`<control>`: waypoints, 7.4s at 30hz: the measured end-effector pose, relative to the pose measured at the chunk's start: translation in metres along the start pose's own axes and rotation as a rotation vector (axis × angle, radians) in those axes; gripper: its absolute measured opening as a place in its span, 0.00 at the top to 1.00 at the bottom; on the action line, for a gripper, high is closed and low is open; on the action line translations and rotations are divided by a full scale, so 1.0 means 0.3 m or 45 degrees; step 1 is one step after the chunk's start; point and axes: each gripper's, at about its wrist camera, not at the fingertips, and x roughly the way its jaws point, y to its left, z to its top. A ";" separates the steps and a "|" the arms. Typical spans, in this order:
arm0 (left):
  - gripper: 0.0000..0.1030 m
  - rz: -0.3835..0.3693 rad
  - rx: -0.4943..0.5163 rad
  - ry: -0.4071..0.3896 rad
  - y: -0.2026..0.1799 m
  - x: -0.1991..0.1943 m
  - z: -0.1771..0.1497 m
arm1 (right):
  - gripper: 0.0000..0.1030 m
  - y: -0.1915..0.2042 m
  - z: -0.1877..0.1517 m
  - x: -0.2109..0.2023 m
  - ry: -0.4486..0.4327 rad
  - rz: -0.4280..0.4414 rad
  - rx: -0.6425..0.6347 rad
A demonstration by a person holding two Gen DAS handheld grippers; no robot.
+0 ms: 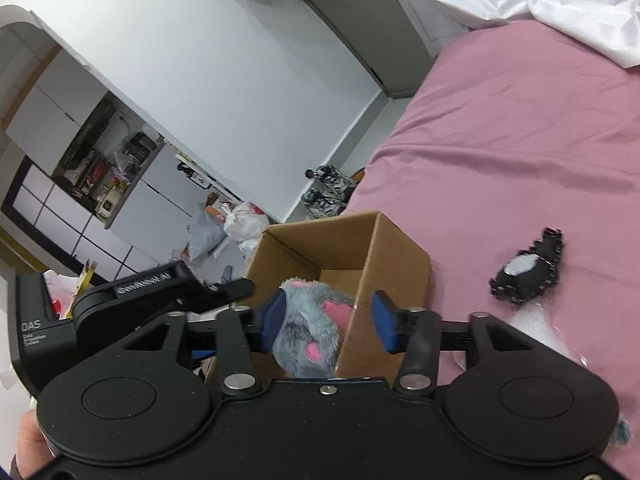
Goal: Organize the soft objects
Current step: 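Open both grippers to release the grey plush into the box, then lift both grippers away and move them over the bed toward the remaining items, then grasp the white wrapped bundle with the left gripper while the right grasps the denim heart plush, then carry the white bundle into the box and open the left gripper while the right carries the denim plush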
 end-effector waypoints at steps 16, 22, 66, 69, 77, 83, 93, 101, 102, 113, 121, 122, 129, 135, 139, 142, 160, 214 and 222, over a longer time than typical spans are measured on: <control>0.27 -0.058 0.139 -0.014 -0.085 -0.167 -0.046 | 0.16 -0.003 0.032 -0.208 -0.136 -0.072 -0.029; 0.17 -0.035 0.293 -0.045 -0.133 -0.244 -0.063 | 0.02 0.011 0.027 -0.269 -0.160 -0.064 -0.093; 0.03 -0.078 0.593 0.033 -0.298 -0.411 -0.325 | 0.00 -0.094 -0.010 -0.509 -0.152 -0.145 -0.259; 0.03 -0.055 0.594 0.057 -0.296 -0.397 -0.353 | 0.00 -0.111 -0.011 -0.503 -0.127 -0.156 -0.246; 0.03 -0.023 0.602 0.086 -0.291 -0.377 -0.398 | 0.00 -0.148 -0.013 -0.480 -0.049 -0.144 -0.196; 0.03 -0.028 0.587 0.112 -0.287 -0.368 -0.438 | 0.00 -0.188 -0.011 -0.478 -0.027 -0.140 -0.127; 0.05 -0.011 0.521 0.149 -0.247 -0.301 -0.482 | 0.00 -0.244 -0.034 -0.416 0.060 -0.201 -0.015; 0.06 0.013 0.449 0.208 -0.200 -0.212 -0.506 | 0.03 -0.226 -0.053 -0.374 0.104 -0.224 -0.062; 0.06 0.016 0.441 0.212 -0.196 -0.206 -0.506 | 0.06 -0.226 -0.054 -0.369 0.110 -0.226 -0.067; 0.09 0.049 0.368 0.248 -0.139 -0.098 -0.536 | 0.21 -0.249 -0.092 -0.275 0.201 -0.301 -0.121; 0.10 0.062 0.374 0.243 -0.123 -0.042 -0.574 | 0.24 -0.267 -0.111 -0.216 0.248 -0.365 -0.143; 0.10 0.061 0.371 0.243 -0.118 -0.036 -0.575 | 0.24 -0.268 -0.114 -0.209 0.255 -0.373 -0.145; 0.17 0.065 0.373 0.228 -0.104 -0.003 -0.583 | 0.25 -0.278 -0.121 -0.150 0.302 -0.423 -0.144; 0.27 0.068 0.358 0.265 -0.098 0.042 -0.596 | 0.25 -0.283 -0.130 -0.115 0.327 -0.446 -0.157; 0.44 0.054 0.333 0.306 -0.087 0.066 -0.599 | 0.26 -0.284 -0.130 -0.100 0.334 -0.452 -0.164; 0.56 0.054 0.288 0.325 -0.069 0.076 -0.598 | 0.26 -0.281 -0.131 -0.093 0.331 -0.452 -0.177; 0.59 0.020 0.306 0.273 -0.093 -0.013 -0.605 | 0.79 -0.271 -0.145 -0.064 0.354 -0.404 -0.241; 0.59 -0.033 0.357 -0.006 -0.010 -0.262 -0.183 | 0.85 0.088 -0.092 -0.150 -0.084 -0.014 -0.306; 0.59 -0.063 0.291 0.001 0.080 -0.180 -0.144 | 0.85 0.121 -0.111 -0.094 -0.087 -0.030 -0.276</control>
